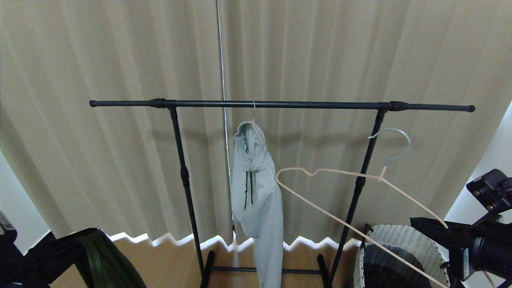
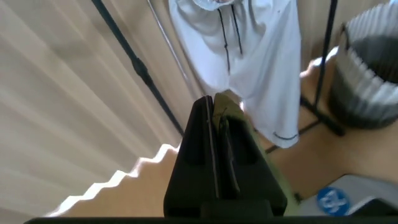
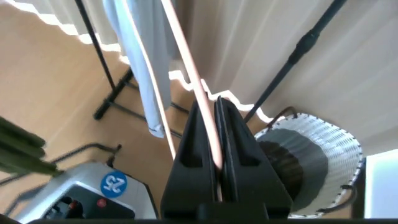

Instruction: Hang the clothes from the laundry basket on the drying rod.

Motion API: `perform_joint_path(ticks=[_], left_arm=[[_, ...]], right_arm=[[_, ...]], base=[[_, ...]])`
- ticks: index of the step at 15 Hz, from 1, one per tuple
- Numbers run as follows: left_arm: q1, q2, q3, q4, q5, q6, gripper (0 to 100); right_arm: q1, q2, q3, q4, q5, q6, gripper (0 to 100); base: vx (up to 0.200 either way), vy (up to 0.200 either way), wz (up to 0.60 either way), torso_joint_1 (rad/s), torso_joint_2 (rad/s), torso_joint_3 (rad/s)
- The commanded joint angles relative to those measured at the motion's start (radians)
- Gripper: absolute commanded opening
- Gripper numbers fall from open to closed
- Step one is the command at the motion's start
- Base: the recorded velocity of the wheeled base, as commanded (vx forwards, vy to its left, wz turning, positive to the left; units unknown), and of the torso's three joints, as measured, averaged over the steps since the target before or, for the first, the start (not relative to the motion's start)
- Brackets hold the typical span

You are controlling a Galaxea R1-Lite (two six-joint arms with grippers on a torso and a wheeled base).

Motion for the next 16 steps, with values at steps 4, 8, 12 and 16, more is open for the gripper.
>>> perform_joint_path(ticks=[4,8,12,16], left_arm=[[-0.059,0.209,-0.194,0.037,0.115,0.037,0],[-0.196,0.4,-0.395,0.1,0.347,0.002,0],[-0.242,0.569,-0.709,0.282,0.451,-0.207,0],[-0.248,0.718,-0.913,0.375,0.574,-0.402,0]], right_arm=[[0.035,0.004,-0.061,-0.064,0.004,0.02,0],[0.197,0.071,-0.151,-0.068,0.003,0.101,0],[0.4,0.18,-0.19,-0.072,-0.002,0.219,0],[0.507,0.2,-0.231,-0.072,-0.003,0.265,0]], base=[[0.0,0.0,0.0,0.0,0.0,0.0],[0.0,0.0,0.0,0.0,0.0,0.0],[0.0,0.0,0.0,0.0,0.0,0.0],[0.0,0.0,0.0,0.0,0.0,0.0]])
